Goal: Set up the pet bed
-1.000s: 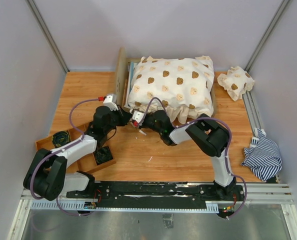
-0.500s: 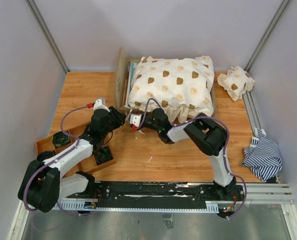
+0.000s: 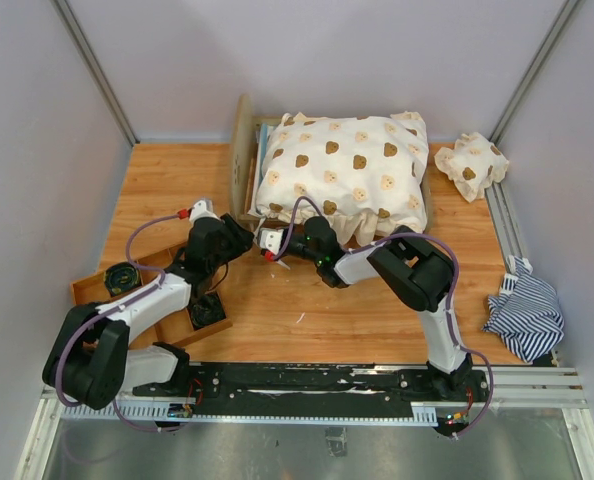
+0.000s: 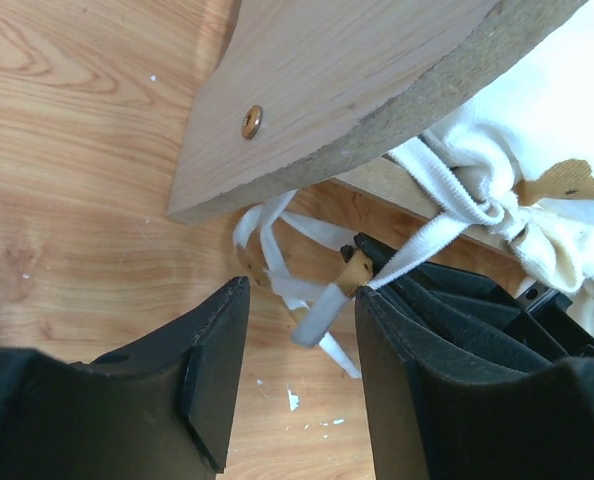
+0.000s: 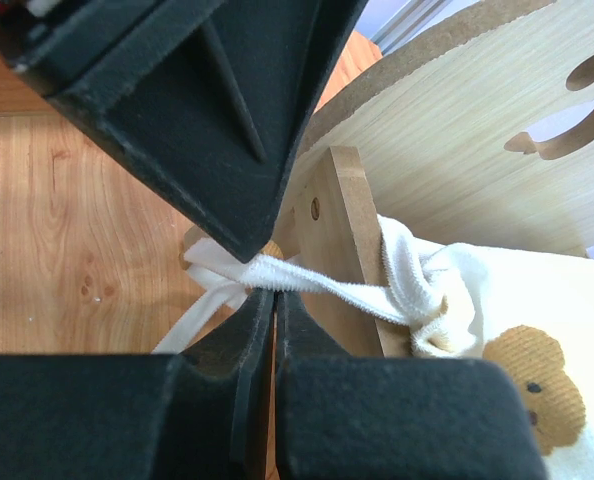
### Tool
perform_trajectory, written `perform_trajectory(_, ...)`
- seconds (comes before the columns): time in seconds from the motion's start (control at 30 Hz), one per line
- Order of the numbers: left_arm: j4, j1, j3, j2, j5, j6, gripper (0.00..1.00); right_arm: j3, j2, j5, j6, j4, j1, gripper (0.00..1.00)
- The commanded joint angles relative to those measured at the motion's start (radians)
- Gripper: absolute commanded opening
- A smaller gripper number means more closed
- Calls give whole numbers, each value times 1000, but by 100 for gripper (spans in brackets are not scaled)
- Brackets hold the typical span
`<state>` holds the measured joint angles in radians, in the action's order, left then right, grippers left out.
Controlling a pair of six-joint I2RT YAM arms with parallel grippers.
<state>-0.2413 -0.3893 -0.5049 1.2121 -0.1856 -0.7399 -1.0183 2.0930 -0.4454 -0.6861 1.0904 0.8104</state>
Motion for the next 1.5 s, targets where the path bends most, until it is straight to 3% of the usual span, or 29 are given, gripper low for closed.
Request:
perform_trajectory(0.0,-80,2,-35,21,32,-8,49,-5,5,-26,-14,57,-13,0)
perform_trajectory(0.13,-100,2,-39,29,59,-4,37,-2,6,-24,-9,71,-13,0)
perform_trajectory(0.3,-114,4,-43,27,72,20,3,5,6,-17,0,85,-11,1)
perform_trajectory(0.33,-115,3,-44,25,71,26,1,4,6,-5,14,89,-12,5)
perform_trajectory(0.47,-102,3,-65,18,52,61,0,31,-33,85,162,106,-11,36)
perform_trajectory(0.6,-73,3,-93,4,12,83,0,94,-119,130,314,25,-10,39)
perform_trajectory(0.7,-74,4,-96,-3,-6,89,0,140,-151,190,544,3,-2,45)
perform_trajectory(0.8,-82,3,-100,6,7,85,0,127,-131,228,662,-62,17,54)
perform_trajectory(0.97,-93,4,-105,14,36,70,0,94,-66,304,746,-82,47,54)
perform_trajectory(1.47,-40,4,-146,-20,29,74,0,-5,88,480,728,-100,101,58)
